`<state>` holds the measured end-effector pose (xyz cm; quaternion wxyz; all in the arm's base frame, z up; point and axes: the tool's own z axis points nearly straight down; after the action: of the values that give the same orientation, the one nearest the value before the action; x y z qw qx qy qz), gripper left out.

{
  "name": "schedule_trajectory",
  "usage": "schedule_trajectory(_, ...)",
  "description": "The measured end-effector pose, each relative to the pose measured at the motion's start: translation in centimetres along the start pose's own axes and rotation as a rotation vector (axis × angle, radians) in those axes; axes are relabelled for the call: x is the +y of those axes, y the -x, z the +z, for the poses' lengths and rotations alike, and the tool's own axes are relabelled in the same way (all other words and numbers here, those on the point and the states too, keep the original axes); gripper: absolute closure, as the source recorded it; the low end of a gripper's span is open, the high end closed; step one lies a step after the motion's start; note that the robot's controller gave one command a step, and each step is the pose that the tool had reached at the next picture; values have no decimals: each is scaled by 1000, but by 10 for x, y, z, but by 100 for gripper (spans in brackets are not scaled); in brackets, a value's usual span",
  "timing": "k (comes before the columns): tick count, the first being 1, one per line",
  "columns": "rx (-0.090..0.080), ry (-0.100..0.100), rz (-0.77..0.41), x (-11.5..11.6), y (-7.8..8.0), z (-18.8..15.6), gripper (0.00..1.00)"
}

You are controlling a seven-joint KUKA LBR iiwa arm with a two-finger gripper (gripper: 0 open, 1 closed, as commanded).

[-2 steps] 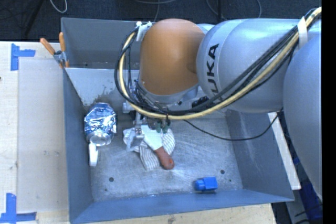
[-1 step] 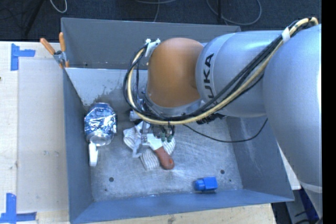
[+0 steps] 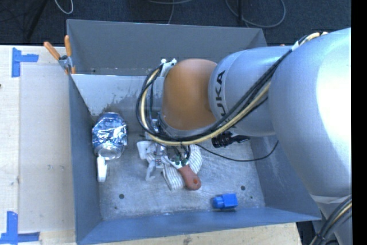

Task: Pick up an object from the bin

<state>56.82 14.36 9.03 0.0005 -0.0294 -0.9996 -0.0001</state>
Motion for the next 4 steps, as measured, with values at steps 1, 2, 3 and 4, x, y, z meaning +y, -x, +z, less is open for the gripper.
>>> schedule_trajectory(1, 0, 1, 97, -12, 6, -21, 0)
schedule_trajectory(2, -2, 1, -136, -57, 29, 9, 0)
schedule_trajectory(3, -14, -5, 99, -31, 9, 8, 100)
schedule_trajectory(4, -14, -5, 100, -31, 9, 8, 100)
